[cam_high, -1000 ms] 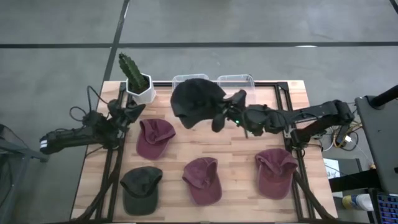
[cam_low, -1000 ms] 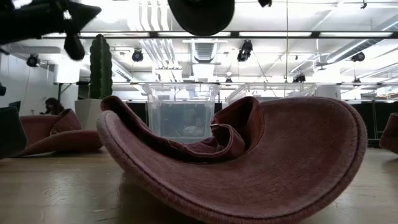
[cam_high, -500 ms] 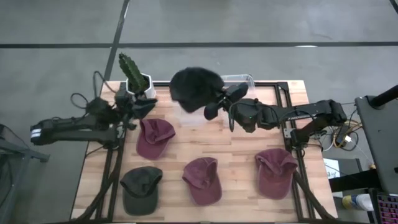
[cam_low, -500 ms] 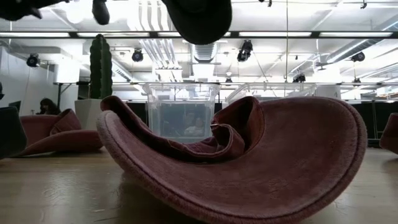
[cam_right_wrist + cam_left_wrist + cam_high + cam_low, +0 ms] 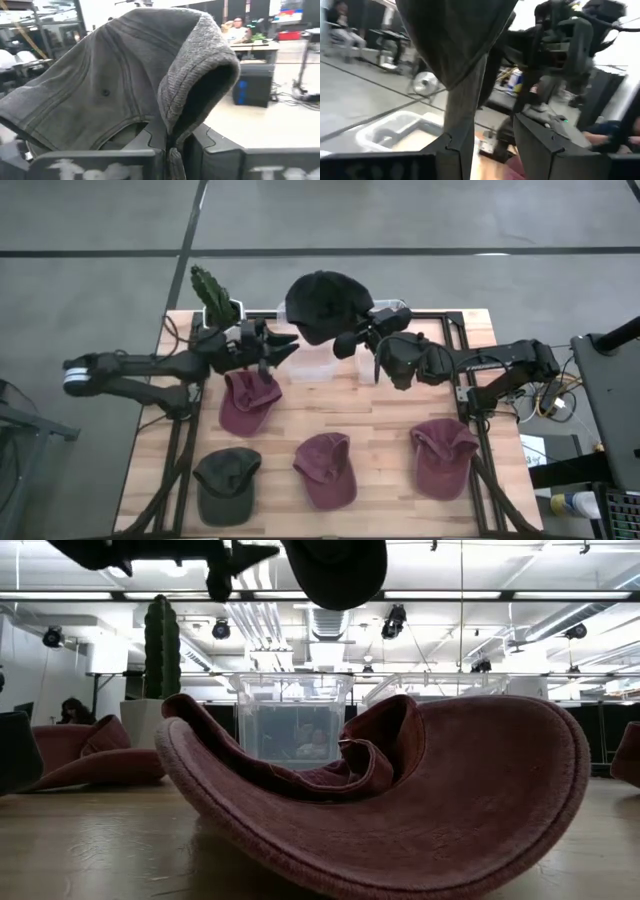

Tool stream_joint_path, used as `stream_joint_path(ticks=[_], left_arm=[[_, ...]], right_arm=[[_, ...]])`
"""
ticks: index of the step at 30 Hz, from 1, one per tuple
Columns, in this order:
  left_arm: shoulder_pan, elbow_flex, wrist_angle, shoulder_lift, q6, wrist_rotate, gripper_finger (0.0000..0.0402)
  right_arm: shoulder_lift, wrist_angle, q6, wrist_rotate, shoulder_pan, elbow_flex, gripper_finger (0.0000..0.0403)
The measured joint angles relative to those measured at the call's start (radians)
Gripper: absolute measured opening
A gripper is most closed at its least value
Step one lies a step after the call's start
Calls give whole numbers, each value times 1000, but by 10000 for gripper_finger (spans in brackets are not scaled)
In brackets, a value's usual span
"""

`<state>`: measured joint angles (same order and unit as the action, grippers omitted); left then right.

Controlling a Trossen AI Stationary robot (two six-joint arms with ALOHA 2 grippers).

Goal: Pick & Place hat
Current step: Put the right gray cap into the left transparent bin

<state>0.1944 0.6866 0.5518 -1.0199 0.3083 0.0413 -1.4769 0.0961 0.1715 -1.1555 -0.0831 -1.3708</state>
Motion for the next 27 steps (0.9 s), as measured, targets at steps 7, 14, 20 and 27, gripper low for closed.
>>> stream_joint_path(ticks=[7,14,20,27], left_arm=[[0,34,7,-27,-6,13,131],[0,46,13,-45,-8,44,131],[0,55,19,-72,-8,44,132],[13,65,17,-111,-46,75,132]], right_arm=[[4,16,0,-1,9,0,27],[4,22,16,0,15,0,27],[4,22,19,1,15,0,28],[4,20,10,1,14,0,28]])
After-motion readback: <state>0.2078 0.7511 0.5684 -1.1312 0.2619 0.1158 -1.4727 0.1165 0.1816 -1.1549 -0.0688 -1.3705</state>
